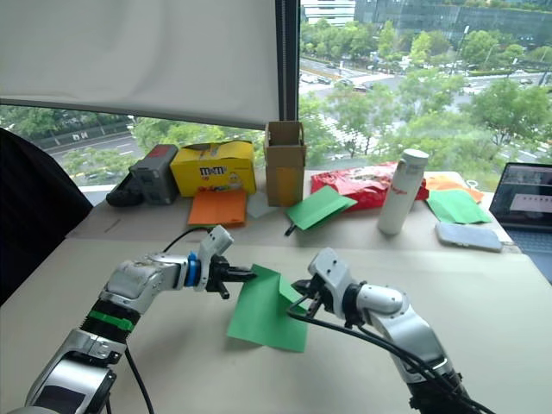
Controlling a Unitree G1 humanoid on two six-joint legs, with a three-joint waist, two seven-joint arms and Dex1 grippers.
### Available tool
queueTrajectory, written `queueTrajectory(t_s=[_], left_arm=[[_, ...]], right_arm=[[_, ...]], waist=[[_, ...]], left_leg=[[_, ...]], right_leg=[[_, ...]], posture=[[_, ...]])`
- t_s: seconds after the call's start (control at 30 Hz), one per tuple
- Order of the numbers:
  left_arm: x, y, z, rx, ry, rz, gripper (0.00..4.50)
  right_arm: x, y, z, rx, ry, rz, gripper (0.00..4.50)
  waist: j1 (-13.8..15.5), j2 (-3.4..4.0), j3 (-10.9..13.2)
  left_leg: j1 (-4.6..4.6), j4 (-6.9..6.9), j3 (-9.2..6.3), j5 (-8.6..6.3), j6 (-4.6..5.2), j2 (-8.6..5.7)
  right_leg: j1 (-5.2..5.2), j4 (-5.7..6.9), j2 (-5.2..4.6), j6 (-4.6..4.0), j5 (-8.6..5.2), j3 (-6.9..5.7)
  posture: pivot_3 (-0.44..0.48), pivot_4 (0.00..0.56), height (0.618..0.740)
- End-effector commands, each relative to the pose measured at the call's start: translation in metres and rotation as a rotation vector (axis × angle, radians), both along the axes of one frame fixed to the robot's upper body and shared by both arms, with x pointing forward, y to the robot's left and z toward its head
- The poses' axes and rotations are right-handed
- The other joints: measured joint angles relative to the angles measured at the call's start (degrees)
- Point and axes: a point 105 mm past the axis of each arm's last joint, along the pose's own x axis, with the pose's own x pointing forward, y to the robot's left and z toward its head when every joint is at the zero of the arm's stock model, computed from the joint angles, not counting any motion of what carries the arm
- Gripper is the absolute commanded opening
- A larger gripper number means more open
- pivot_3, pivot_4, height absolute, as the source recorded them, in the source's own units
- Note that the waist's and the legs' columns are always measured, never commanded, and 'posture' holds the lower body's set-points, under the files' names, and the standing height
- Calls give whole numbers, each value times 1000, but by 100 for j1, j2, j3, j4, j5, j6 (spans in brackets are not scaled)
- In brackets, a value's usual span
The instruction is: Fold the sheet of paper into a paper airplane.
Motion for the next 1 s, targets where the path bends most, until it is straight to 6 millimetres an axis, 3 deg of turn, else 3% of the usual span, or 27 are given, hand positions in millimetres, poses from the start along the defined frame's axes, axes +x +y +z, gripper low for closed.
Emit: queueTrajectory(t_s=[0.03, 0.27, 0.43, 0.6, 0.73, 1.0], left_arm=[[5, -8, 8, 58, -125, -206, 20], [20, -13, 1, 144, -230, -330, 20], [11, -29, -7, 114, -256, -393, 20], [2, -32, -9, 141, -384, -438, 20], [-12, -32, -9, 190, -563, -452, 20], [-21, -38, -18, 240, -701, -391, 20]], right_arm=[[-4, 7, 3, 28, -14, 22, 0], [-15, 16, -13, 14, 26, 62, 0], [-18, 20, -35, -32, 60, 74, 0], [-19, 15, -51, -62, 91, 56, 0], [-20, 12, -56, -63, 104, 48, 0], [-20, 14, -56, -63, 106, 65, 0]], waist=[[5, -1, 2], [-8, -18, 14], [-15, -26, 19], [-26, -25, 19], [-11, -18, 15], [-2, -7, 8]], left_leg=[[-3, 1, 0, 0, 1, -1], [-18, 9, 2, -17, 34, -1], [-21, 10, 0, -18, 37, 5], [-17, 11, 1, -18, 37, 10], [-7, 10, 0, -18, 36, 15], [2, 14, 1, -18, 36, 12]], right_leg=[[-1, -2, 3, 0, 0, -1], [-4, -5, 14, 15, -8, 0], [-9, -2, 16, 18, -10, 1], [-9, 3, 16, 22, -12, 8], [-2, 5, 15, 20, -11, 11], [9, 6, 14, 23, -12, 11]], posture=[[0, 150, 656], [0, 150, 656], [0, 150, 656], [0, 150, 656], [0, 150, 656], [0, 150, 656]])
